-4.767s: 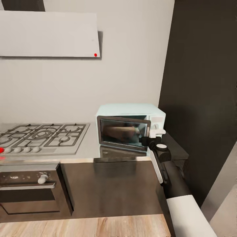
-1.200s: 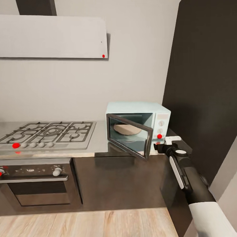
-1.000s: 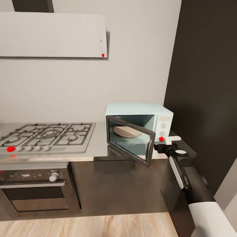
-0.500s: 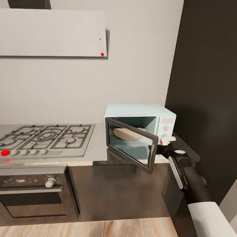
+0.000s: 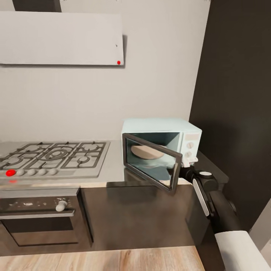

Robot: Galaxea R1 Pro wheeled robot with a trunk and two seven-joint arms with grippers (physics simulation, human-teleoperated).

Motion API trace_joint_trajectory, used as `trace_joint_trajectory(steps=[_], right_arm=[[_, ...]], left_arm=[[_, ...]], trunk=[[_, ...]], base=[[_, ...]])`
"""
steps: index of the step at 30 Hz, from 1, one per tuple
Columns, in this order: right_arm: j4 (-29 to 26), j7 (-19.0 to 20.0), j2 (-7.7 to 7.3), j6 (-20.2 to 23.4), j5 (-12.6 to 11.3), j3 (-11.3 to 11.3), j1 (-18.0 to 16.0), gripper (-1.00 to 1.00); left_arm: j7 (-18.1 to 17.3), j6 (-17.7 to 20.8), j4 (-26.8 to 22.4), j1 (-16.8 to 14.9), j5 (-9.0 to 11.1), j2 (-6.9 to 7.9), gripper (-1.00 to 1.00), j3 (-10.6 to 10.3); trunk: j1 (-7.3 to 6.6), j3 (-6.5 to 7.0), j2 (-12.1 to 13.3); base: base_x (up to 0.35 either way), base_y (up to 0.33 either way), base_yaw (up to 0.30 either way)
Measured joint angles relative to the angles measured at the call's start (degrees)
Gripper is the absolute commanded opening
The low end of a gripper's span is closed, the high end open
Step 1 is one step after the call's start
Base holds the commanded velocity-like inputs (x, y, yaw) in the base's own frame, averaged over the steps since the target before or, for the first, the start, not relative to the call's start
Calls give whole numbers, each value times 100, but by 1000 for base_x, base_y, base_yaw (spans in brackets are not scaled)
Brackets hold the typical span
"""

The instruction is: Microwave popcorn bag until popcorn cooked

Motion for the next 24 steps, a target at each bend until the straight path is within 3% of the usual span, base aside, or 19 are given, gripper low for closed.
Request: trace_joint_trajectory(steps=[15, 19, 24], right_arm=[[26, -4, 8, 7, 27, -1, -1, 100], [35, 0, 14, -6, 19, -1, 2, 100], [8, 22, 159, -43, 1, 0, 0, 100]], left_arm=[[3, 1, -1, -4, 0, 4, 100, 0], [4, 0, -1, -2, 6, 13, 100, -8], [3, -1, 1, 3, 9, 18, 100, -7]], trunk=[[0, 0, 0], [-2, 0, 0], [-3, 0, 0]], base=[[-257, 220, 0], [-84, 295, 0], [-6, 287, 0]])
